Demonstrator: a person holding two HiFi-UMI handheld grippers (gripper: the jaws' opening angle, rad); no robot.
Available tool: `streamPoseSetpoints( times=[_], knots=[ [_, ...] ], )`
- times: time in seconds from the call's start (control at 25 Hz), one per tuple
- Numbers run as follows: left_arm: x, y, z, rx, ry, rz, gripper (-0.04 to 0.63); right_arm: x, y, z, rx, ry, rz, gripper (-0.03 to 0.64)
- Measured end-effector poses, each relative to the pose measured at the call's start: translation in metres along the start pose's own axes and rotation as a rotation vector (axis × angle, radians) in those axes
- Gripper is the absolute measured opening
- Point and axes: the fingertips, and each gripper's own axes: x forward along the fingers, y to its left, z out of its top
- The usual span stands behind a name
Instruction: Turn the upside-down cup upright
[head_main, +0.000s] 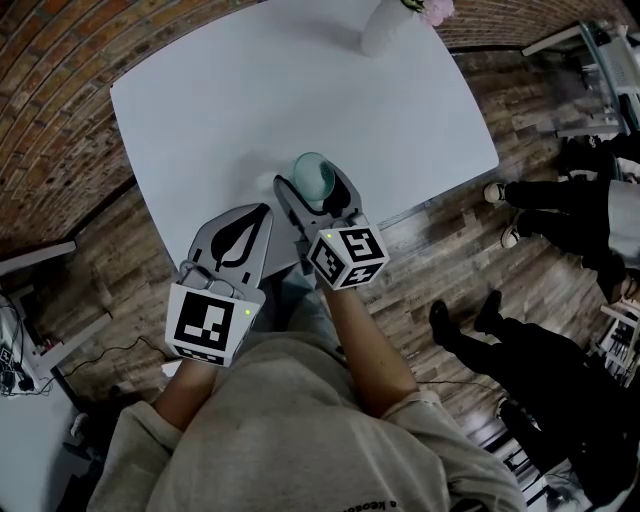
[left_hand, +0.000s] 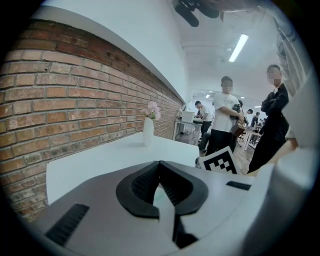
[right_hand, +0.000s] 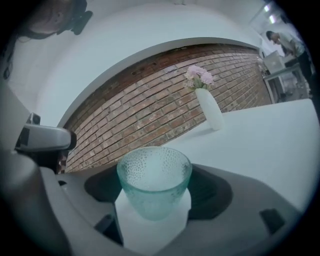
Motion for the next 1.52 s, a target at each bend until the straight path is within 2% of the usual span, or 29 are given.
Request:
streamPoseSetpoints(
  times=[0.96, 1.52],
  knots=[
    [0.0, 0.003, -0.004, 0.016, 0.009, -0.006, 0.009, -0.004, 0.005, 0.003, 0.513, -0.13, 0.194, 0.379],
    [0.012, 0.003, -0.021, 0.082, 0.064, -0.009, 0.011, -0.012, 0.004, 0.006, 0.518, -0.132, 0.206, 0.379]
  ],
)
